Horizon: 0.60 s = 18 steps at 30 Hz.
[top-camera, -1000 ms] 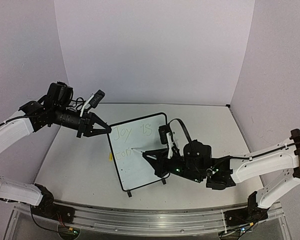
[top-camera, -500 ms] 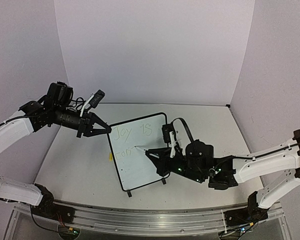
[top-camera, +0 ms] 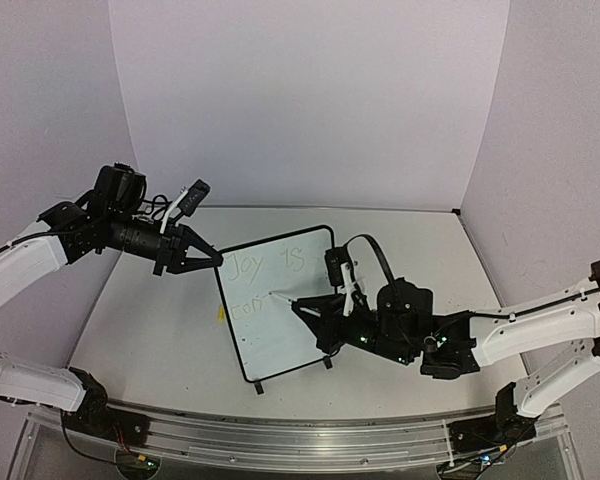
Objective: Write a sentence on the whiteboard
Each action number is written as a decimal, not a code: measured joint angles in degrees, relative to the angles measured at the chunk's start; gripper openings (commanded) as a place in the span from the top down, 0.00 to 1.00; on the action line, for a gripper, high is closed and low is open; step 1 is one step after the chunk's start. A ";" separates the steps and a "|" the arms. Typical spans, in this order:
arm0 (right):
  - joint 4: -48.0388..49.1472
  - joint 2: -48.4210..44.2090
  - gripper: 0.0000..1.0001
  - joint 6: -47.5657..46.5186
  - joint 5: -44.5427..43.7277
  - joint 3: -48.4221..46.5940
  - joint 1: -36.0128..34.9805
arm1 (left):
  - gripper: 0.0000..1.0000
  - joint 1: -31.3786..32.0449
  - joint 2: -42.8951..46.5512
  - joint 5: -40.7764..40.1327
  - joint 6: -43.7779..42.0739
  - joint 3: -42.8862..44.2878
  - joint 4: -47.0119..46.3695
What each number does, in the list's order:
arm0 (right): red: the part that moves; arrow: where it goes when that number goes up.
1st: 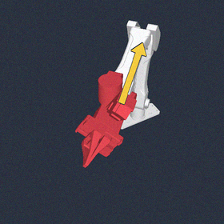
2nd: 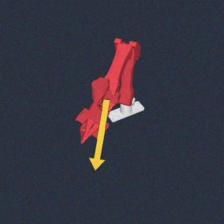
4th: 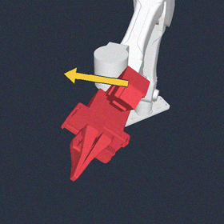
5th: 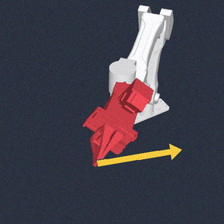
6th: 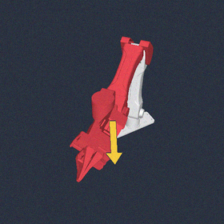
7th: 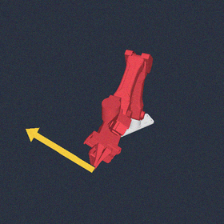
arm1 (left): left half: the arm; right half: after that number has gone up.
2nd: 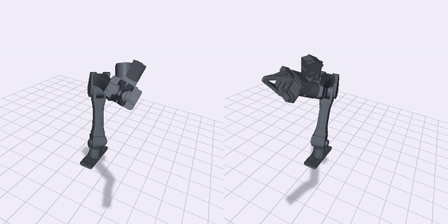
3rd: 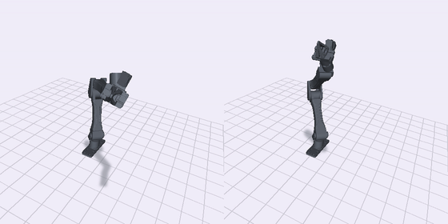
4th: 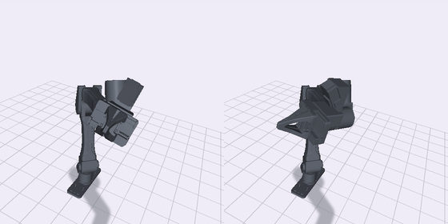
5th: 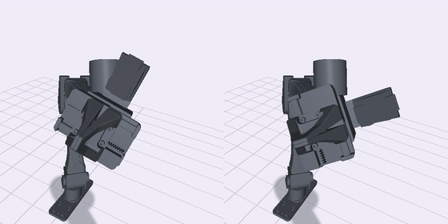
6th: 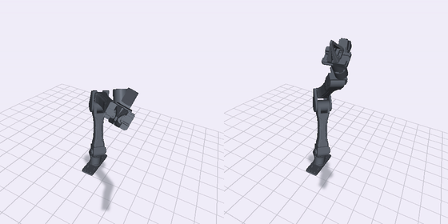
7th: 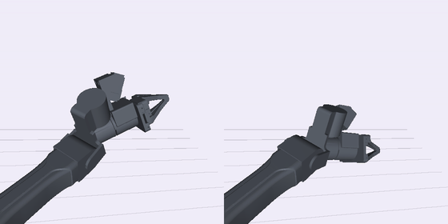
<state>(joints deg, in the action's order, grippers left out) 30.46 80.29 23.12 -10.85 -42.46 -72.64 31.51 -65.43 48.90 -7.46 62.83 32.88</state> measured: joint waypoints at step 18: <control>0.22 2.08 1.00 -2.02 -1.16 -2.16 0.00 | 1.00 0.00 0.00 0.00 0.00 0.00 0.00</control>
<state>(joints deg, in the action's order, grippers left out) 30.68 82.37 21.10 -12.01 -44.62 -72.64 31.51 -65.43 48.91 -7.46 62.83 32.88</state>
